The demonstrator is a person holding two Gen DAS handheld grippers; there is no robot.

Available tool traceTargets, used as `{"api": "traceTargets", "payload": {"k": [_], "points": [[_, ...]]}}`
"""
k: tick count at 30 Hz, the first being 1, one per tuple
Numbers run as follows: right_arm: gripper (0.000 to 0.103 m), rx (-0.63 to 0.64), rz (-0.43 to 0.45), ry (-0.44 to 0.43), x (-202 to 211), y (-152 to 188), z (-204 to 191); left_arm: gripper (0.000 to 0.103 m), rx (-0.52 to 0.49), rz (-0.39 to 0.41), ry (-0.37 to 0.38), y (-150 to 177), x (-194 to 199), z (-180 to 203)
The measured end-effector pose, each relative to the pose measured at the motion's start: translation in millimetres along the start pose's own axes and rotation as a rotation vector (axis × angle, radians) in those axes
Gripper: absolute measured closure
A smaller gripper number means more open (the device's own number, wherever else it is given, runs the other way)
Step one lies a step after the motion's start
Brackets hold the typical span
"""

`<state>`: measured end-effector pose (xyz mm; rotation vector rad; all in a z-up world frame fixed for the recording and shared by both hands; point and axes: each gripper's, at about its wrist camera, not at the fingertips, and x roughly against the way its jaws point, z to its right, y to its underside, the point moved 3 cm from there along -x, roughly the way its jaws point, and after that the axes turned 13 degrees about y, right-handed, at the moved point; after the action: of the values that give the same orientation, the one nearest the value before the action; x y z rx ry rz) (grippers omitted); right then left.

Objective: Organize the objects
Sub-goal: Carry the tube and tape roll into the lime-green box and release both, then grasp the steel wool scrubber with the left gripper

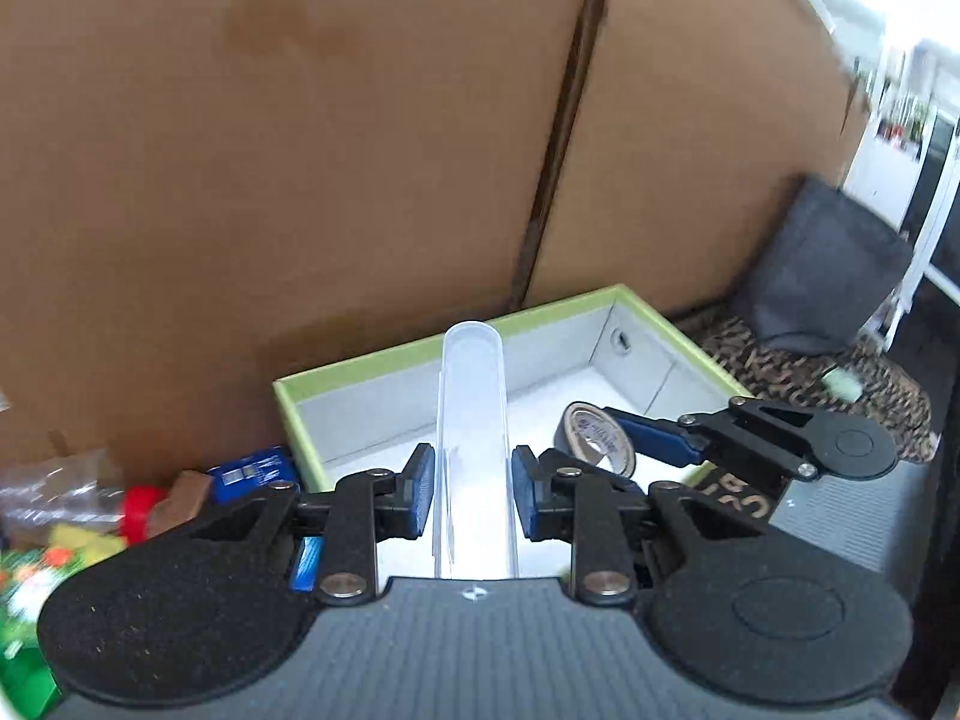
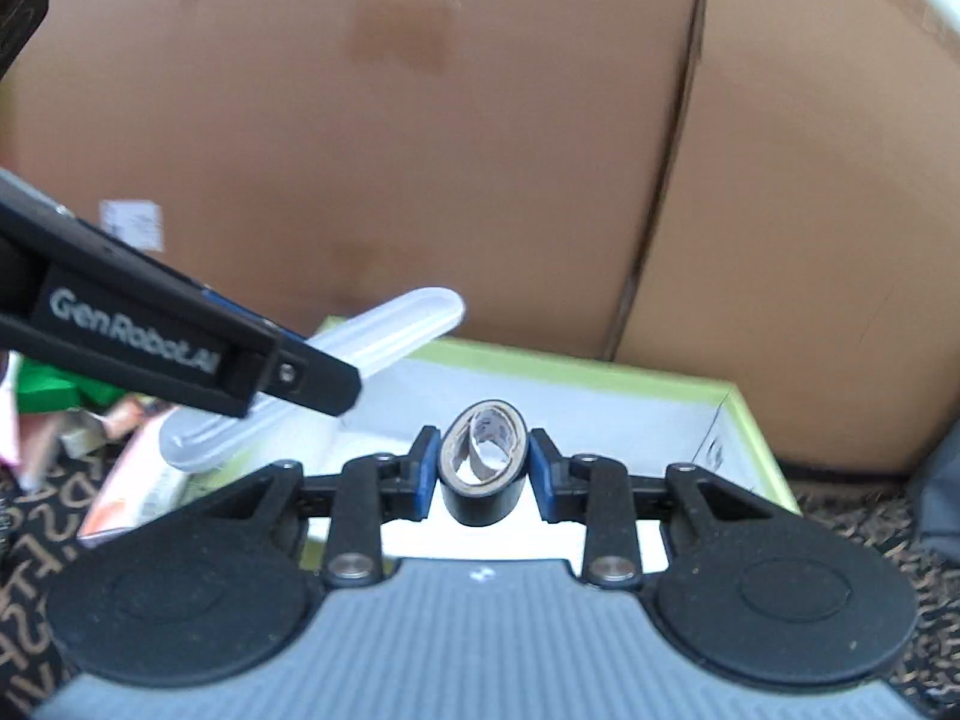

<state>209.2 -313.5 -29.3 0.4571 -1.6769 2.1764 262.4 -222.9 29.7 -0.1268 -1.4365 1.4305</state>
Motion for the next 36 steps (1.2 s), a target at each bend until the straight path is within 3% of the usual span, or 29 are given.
{"api": "traceTargets", "payload": {"k": [6, 9, 10, 11, 12, 14, 17, 20, 23, 27, 36], "points": [[0.072, -0.008, -0.13, -0.033, -60, 4, 8, 0.075, -0.031, -0.072, -0.035, 3, -47, -11], [0.071, 0.0, -0.156, -0.038, -75, 6, 10, 0.071, -0.044, -0.052, -0.019, 6, -54, -17], [0.066, -0.002, -0.17, -0.048, -79, 7, 11, 0.061, -0.043, -0.045, 0.004, 7, -54, -19], [0.051, -0.004, -0.184, -0.061, -83, 8, 12, 0.032, -0.028, -0.049, 0.019, 8, -52, -20], [0.044, -0.006, -0.186, -0.056, -83, 9, 14, 0.019, -0.009, -0.036, 0.021, 8, -47, -21], [0.04, -0.003, -0.141, -0.022, -73, 7, 21, 0.019, -0.005, 0.042, 0.03, 7, -26, -18], [0.019, -0.065, -0.024, 0.023, -33, 4, 39, 0.017, 0.015, 0.139, 0.027, 10, 15, -11], [0.0, -0.141, 0.098, 0.028, 12, 8, 51, 0.008, 0.032, 0.223, -0.032, 24, 56, -1], [0.0, -0.181, 0.176, -0.003, 53, 20, 50, 0.007, 0.006, 0.276, -0.085, 52, 92, 9], [0.0, -0.199, 0.194, -0.058, 85, 42, 37, 0.007, 0.015, 0.287, -0.155, 98, 132, 14], [0.0, -0.184, 0.111, -0.178, 123, 97, -30, 0.007, 0.223, 0.223, -0.235, 198, 171, -17]]}}
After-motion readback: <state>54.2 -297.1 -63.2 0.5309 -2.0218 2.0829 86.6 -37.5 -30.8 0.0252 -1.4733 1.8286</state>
